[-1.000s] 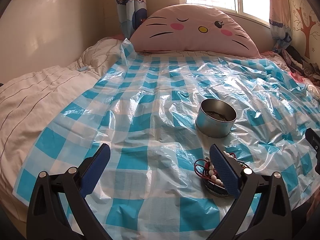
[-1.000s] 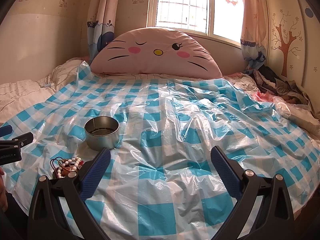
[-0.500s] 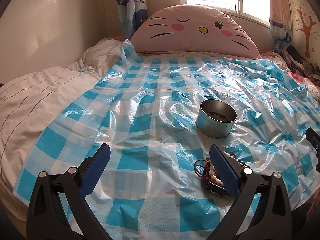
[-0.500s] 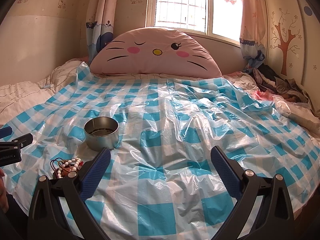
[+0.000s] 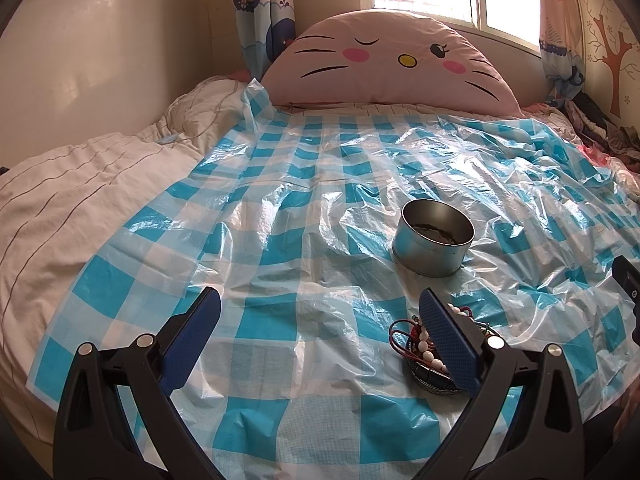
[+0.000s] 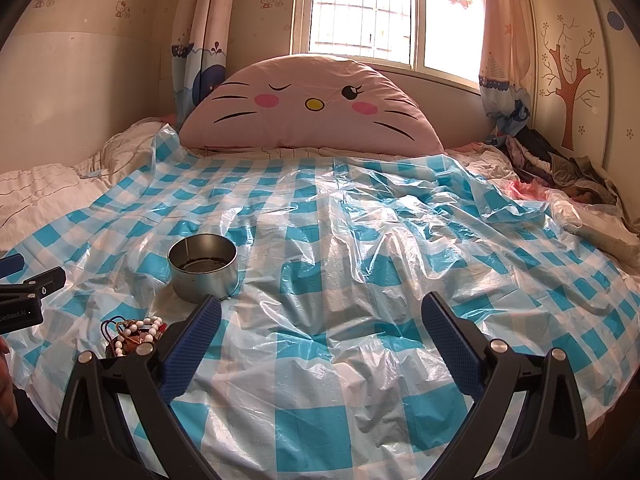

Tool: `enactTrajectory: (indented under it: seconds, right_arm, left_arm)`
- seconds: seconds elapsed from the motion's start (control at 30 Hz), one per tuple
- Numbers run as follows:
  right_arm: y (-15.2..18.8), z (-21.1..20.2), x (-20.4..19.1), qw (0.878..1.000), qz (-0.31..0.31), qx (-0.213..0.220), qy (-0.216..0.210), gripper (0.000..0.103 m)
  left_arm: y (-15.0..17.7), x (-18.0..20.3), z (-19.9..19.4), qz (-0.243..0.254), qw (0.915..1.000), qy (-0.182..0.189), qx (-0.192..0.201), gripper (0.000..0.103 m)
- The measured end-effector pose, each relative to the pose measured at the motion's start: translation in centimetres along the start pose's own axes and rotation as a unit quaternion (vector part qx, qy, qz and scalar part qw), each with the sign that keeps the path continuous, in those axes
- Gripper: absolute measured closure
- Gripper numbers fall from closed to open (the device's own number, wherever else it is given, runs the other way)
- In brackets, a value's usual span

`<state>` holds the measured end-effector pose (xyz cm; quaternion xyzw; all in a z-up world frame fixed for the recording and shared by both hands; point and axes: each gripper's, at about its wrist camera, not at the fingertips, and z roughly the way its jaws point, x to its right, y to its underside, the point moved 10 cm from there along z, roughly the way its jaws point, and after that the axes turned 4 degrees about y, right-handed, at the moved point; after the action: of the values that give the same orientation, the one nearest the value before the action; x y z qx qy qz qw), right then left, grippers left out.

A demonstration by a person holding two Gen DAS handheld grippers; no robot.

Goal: Organize jewelry

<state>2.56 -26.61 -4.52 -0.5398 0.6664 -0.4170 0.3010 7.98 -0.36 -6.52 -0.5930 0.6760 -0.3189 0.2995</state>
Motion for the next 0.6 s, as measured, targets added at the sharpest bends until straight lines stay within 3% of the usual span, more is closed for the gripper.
enactTrajectory:
  seconds: [0.6]
  right_arm:
    - [-0.24, -0.25, -0.91, 1.000, -0.009, 0.003, -0.006, 0.007]
  left_arm:
    - [-0.19, -0.31, 0.14, 0.002, 1.0000, -0.003, 0.000, 0.007]
